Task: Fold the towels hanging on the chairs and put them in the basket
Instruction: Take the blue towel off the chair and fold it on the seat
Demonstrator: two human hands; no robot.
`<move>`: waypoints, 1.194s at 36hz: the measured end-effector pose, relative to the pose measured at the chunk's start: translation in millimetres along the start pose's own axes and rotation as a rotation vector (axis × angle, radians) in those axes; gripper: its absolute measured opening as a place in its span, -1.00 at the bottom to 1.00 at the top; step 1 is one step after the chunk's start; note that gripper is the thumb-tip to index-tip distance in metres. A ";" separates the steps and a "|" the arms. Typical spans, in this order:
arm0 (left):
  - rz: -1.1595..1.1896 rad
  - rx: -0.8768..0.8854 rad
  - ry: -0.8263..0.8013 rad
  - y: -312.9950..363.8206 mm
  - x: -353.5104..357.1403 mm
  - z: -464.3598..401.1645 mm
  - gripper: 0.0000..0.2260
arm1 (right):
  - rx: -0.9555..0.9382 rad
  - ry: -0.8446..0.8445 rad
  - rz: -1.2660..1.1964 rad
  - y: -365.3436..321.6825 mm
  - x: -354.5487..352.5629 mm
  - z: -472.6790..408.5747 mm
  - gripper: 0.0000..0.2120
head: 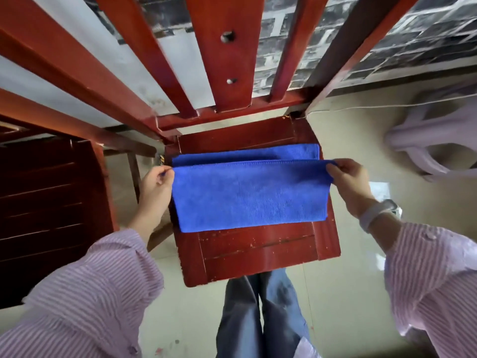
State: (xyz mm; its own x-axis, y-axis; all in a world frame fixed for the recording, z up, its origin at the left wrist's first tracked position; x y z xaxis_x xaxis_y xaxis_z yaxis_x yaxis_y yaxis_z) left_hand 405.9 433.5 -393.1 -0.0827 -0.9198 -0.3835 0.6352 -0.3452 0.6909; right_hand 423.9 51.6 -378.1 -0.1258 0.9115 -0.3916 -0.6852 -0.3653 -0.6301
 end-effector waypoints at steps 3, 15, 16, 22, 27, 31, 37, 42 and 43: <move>-0.036 -0.002 0.041 -3.2 2.6 -25.3 -0.84 | -0.020 0.018 0.003 -4.5 5.8 -30.4 -0.89; -0.254 0.013 0.114 -15.8 7.0 -72.9 -0.86 | 0.020 0.077 0.217 3.1 14.2 -80.5 -0.81; -0.288 0.011 0.122 -16.6 6.5 -74.9 -0.86 | 0.018 0.083 0.236 2.3 14.7 -81.3 -0.81; -0.350 -0.039 0.142 -15.1 7.5 -79.0 -0.86 | -0.009 0.090 0.269 -2.2 13.9 -82.0 -0.83; -0.374 -0.063 0.114 -13.4 5.6 -76.4 -0.85 | -0.121 0.088 0.241 -9.2 12.5 -75.2 -0.84; -0.406 -0.045 0.118 -13.9 1.0 -74.4 -0.85 | -0.163 0.102 0.274 -17.6 16.3 -75.9 -0.83; -0.421 -0.065 0.141 -11.0 1.0 -71.0 -0.84 | 0.029 0.098 0.262 -13.7 19.6 -88.6 -0.76; -0.184 -0.129 0.109 -14.1 2.0 -66.0 -0.80 | -0.218 0.199 0.291 -30.5 25.8 -64.0 -0.57; -0.109 -0.150 0.103 -15.9 2.1 -64.2 -0.77 | -0.316 0.215 0.376 -35.5 30.6 -54.3 -0.55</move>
State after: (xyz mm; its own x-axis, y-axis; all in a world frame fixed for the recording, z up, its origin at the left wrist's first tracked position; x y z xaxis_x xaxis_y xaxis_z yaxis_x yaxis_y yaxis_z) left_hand 444.9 449.1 -444.2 -0.0831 -0.8521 -0.5168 0.7345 -0.4029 0.5461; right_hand 483.4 82.3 -404.1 -0.1487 0.6599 -0.7365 -0.3677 -0.7283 -0.5783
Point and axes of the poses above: each hand's wrist, its own z-axis away from the middle knuckle, its own x-axis out of the palm, y = z × x, the point moved 4 cm from there along -z, towards the middle knuckle, and after that the axes turned 13 degrees about -y, right-handed, at the moved point
